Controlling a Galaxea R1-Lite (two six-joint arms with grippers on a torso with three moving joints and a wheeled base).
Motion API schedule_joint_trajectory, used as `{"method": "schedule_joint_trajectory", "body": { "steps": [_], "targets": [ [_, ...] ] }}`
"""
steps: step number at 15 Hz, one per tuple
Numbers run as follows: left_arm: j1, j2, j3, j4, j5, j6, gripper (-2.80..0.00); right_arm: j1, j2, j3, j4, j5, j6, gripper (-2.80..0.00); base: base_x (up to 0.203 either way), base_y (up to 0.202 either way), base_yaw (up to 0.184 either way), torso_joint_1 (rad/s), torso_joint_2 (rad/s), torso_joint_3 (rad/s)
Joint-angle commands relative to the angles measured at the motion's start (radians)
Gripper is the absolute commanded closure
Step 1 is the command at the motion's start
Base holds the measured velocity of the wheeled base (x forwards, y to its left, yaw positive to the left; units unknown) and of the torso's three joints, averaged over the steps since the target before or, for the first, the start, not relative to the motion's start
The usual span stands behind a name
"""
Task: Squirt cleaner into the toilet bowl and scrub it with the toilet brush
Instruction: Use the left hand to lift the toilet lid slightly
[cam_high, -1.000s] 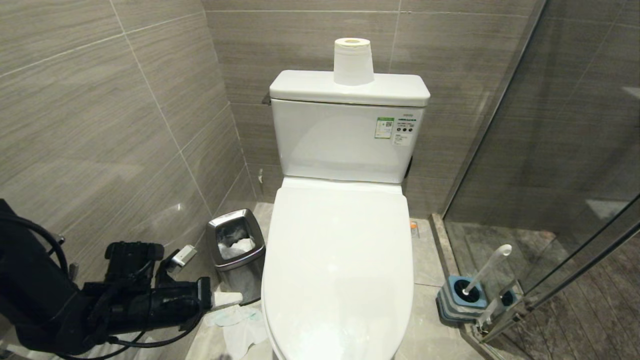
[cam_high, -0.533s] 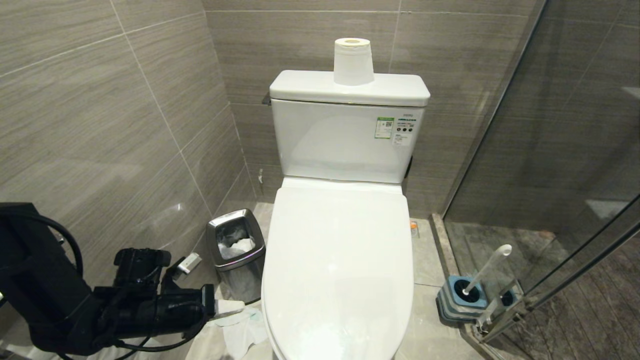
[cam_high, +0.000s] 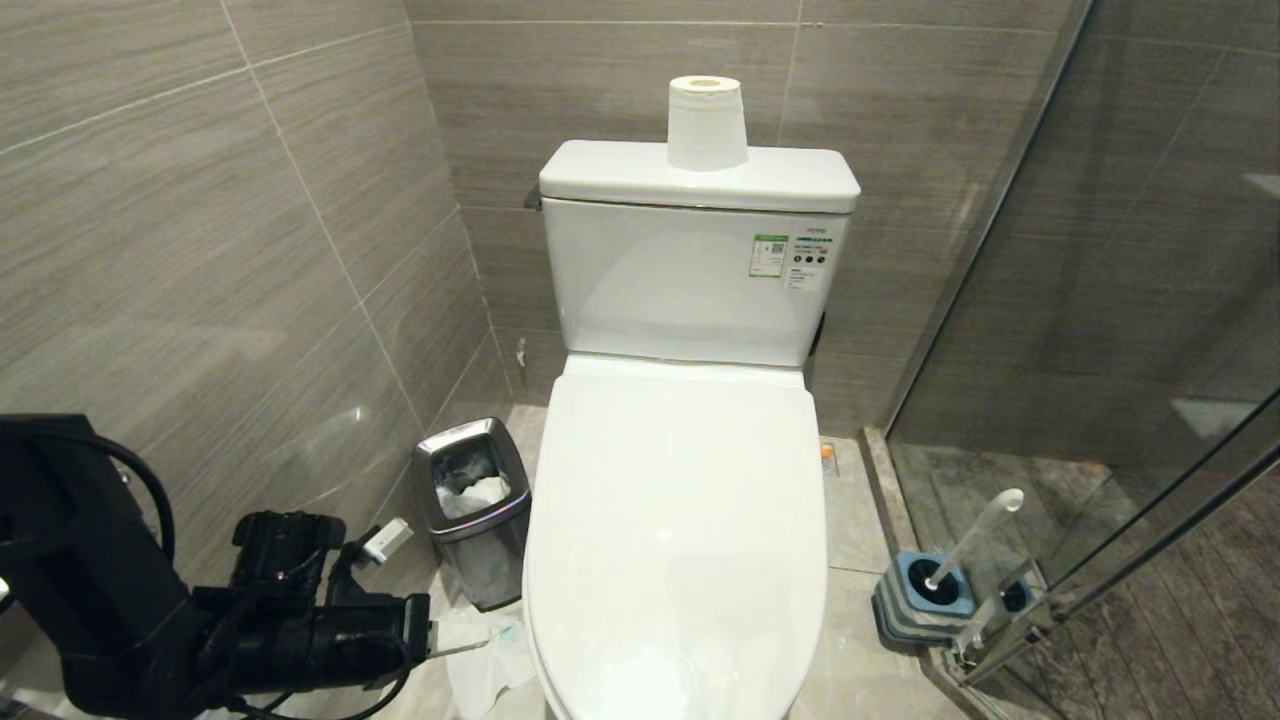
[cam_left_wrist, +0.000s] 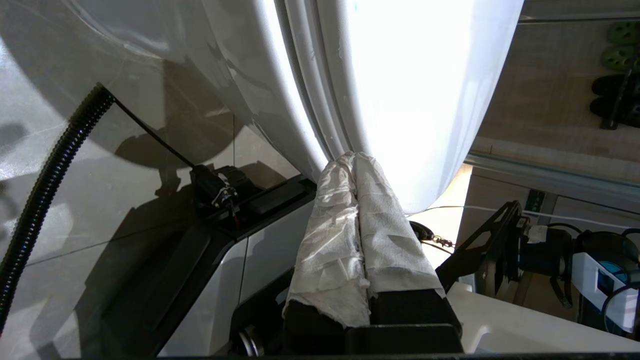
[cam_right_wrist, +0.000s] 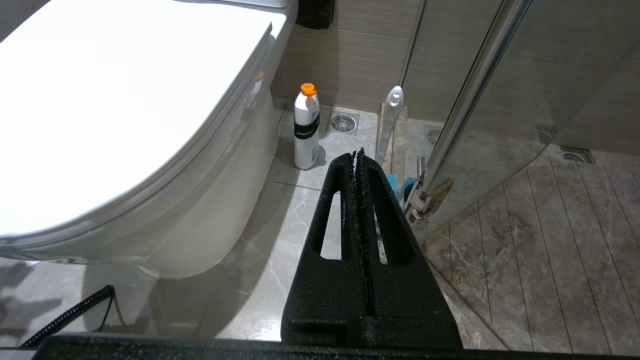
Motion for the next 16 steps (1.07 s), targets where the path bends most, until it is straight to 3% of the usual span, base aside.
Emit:
{"method": "schedule_joint_trajectory", "body": {
  "steps": [1, 4, 8, 16],
  "targets": [
    [0.014, -0.019, 0.006, -0.008, -0.008, -0.005, 0.0, 0.0, -0.001, 0.002, 0.0, 0.0, 0.0, 0.0, 0.0, 0.0, 0.0, 0.0, 0.0, 0.0],
    [0.033, -0.026, 0.005, -0.01, -0.09, -0.005, 0.0, 0.0, 0.0, 0.002, 0.0, 0.0, 0.0, 0.0, 0.0, 0.0, 0.0, 0.0, 0.0, 0.0],
    [0.056, -0.013, -0.026, -0.01, -0.112, -0.007, 0.0, 0.0, 0.0, 0.002, 0.0, 0.0, 0.0, 0.0, 0.0, 0.0, 0.0, 0.0, 0.0, 0.0],
    [0.095, -0.019, -0.04, -0.016, -0.254, -0.023, 0.0, 0.0, 0.0, 0.002, 0.0, 0.0, 0.0, 0.0, 0.0, 0.0, 0.0, 0.0, 0.0, 0.0]
  ]
}}
